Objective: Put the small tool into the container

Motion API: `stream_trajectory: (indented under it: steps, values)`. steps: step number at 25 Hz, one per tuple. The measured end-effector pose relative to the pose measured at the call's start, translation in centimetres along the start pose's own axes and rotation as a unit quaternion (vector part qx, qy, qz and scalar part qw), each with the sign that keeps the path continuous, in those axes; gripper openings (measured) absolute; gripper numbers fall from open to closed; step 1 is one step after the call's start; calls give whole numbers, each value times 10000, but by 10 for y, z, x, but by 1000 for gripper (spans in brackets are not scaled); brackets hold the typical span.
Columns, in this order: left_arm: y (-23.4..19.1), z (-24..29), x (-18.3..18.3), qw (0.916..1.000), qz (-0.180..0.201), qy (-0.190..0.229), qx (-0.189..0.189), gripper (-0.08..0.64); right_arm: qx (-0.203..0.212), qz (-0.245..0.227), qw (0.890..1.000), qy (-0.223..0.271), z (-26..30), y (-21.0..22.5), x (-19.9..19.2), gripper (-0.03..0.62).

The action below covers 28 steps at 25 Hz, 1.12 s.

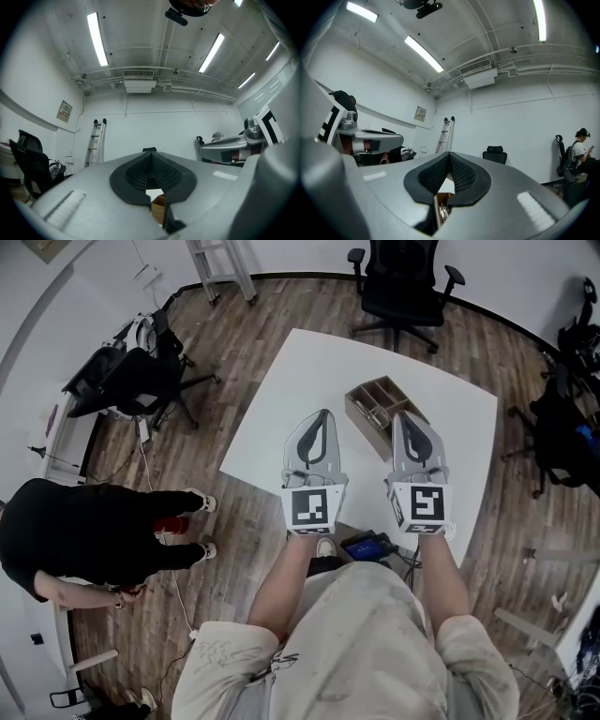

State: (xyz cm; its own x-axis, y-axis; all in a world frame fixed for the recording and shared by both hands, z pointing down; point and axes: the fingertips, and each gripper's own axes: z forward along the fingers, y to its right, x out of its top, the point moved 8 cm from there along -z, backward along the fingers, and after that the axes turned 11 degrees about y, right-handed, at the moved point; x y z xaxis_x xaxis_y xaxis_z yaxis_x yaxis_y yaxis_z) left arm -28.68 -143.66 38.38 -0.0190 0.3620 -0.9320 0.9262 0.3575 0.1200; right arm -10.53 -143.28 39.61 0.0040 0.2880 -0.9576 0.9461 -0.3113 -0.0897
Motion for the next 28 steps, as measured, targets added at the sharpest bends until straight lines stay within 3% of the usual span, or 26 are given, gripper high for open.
stream_trajectory:
  steps: [22,28]
  values:
    - [5,-3,4,10000,1,-31,-56,6,-22,176,9997,-139,-2,2,0,6]
    - [6,0,-13,9999,13,-59,-89,6,-25,137,9998,-147,1,7,-15,6]
